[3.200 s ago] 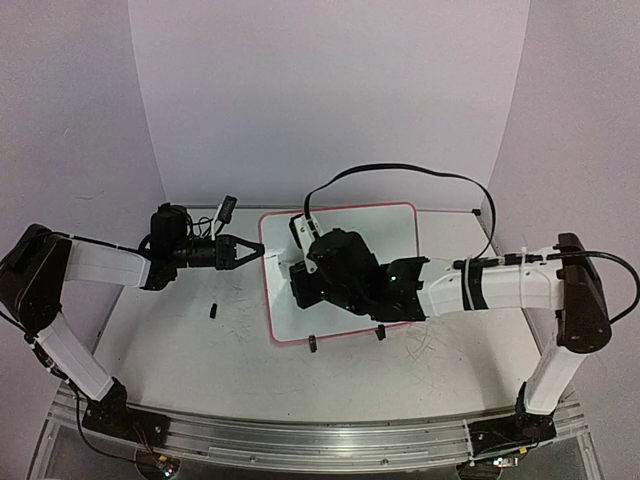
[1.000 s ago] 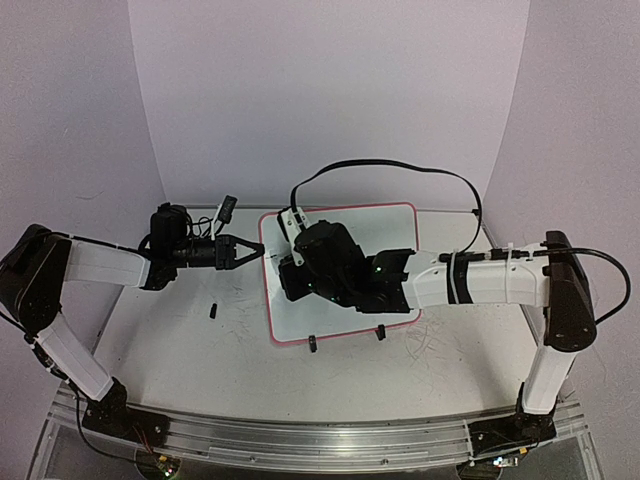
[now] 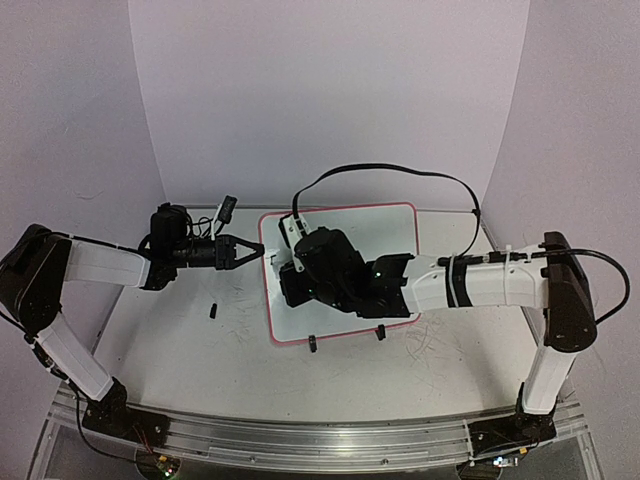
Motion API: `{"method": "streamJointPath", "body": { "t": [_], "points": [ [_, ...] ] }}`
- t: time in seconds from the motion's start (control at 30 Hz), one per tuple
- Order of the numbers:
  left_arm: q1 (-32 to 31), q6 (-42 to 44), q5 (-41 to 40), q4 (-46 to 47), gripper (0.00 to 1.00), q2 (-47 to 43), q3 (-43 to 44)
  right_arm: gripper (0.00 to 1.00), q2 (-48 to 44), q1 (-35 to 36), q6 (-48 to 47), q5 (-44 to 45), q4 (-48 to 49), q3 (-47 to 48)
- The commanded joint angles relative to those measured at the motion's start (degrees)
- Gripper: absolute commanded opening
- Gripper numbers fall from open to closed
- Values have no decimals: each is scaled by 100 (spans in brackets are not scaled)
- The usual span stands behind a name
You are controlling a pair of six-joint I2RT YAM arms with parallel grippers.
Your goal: Write a sentence on the whiteboard
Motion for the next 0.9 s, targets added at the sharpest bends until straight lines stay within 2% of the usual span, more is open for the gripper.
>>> {"method": "streamJointPath", "body": {
  "t": [0.0, 0.87],
  "points": [
    [-13, -68, 163, 236, 0, -236, 209, 0, -75, -10, 136, 3, -125, -141],
    [-13, -72, 180, 236, 0, -257, 202, 0, 2, 49, 261, -109, -126, -169]
  ]
}}
